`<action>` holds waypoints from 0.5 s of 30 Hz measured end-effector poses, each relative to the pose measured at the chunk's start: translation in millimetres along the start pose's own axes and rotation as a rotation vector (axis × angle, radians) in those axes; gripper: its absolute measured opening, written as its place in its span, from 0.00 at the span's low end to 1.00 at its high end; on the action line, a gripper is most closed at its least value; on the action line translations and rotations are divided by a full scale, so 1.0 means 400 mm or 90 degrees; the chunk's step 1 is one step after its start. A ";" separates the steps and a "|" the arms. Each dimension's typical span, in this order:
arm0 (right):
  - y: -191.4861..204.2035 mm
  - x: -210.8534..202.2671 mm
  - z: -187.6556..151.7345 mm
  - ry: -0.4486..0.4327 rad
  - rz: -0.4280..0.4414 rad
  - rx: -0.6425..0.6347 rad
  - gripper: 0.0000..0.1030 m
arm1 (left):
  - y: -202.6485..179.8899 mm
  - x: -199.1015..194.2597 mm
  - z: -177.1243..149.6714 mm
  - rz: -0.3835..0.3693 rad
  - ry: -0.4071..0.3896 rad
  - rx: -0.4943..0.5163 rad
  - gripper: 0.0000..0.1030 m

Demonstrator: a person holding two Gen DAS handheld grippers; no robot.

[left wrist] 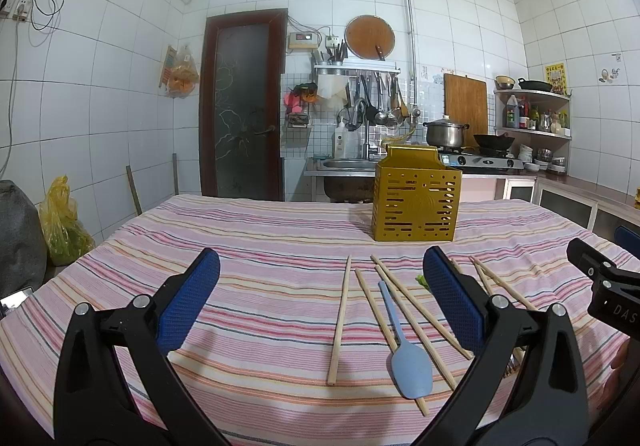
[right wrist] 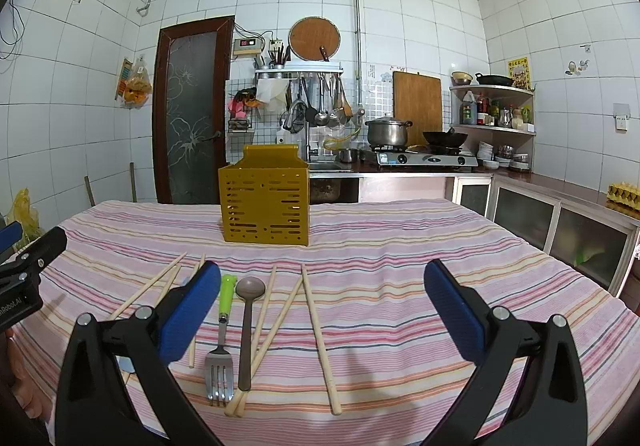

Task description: Organize utensils

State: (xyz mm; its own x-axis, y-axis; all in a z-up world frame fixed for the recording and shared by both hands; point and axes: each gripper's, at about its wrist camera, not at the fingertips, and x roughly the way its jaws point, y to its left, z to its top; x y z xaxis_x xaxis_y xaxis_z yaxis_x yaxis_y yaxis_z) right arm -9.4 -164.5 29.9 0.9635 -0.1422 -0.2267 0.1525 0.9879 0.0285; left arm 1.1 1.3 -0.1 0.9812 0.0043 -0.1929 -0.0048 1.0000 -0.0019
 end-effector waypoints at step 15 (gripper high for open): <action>0.000 0.000 0.000 -0.001 0.000 0.000 0.96 | -0.002 -0.001 0.000 -0.003 0.002 0.000 0.95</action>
State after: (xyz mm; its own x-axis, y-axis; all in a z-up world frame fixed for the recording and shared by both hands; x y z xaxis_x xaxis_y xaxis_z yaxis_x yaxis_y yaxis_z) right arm -9.5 -164.6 29.9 0.9639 -0.1424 -0.2252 0.1526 0.9879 0.0288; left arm 0.8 0.4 0.0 0.9805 0.0000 -0.1965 -0.0004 1.0000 -0.0023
